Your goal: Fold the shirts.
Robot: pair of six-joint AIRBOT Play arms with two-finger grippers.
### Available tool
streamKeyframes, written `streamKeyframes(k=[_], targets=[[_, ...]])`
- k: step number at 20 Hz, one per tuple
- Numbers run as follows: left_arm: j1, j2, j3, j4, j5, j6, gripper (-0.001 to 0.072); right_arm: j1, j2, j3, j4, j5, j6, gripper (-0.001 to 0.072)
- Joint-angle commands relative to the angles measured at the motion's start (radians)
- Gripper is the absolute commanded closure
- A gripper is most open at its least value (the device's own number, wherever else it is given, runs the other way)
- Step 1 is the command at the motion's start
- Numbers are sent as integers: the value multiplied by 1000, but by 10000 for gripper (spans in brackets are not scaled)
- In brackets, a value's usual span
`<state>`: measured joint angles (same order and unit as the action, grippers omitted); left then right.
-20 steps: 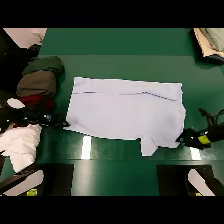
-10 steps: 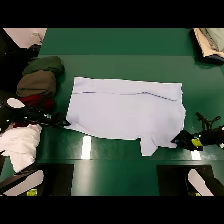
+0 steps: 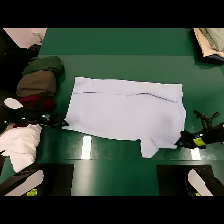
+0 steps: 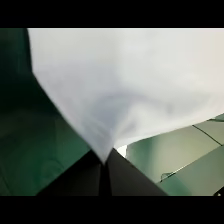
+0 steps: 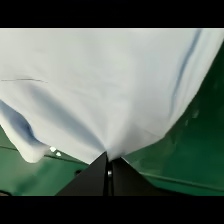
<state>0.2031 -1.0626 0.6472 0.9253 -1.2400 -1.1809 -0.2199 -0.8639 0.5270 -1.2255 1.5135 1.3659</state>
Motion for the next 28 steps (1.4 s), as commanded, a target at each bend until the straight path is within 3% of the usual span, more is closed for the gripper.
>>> streamKeyframes(k=[1,3,5,8,11,14,20,23,28], targets=[[0,160,0,112,-127,-51,686,55,76,118,-184,161,-1,699],[0,255,0,103,-255,-86,685,76,157,172,-216,185,2,700],[0,291,3,40,-282,-138,685,76,202,230,-205,175,18,700],[0,264,39,-62,-188,-138,685,76,142,340,-153,135,17,700],[0,179,130,-62,-96,-119,685,77,-12,454,-127,40,17,700],[-6,36,214,-68,-21,-108,685,76,-171,545,-53,-13,-7,700],[-154,-281,398,-68,191,-113,683,85,-402,679,-33,-100,-6,700],[-151,-389,494,-70,212,-148,683,116,-490,751,-24,-130,-6,700],[-151,-443,556,-72,301,-121,681,164,-642,888,-21,-202,8,698]])
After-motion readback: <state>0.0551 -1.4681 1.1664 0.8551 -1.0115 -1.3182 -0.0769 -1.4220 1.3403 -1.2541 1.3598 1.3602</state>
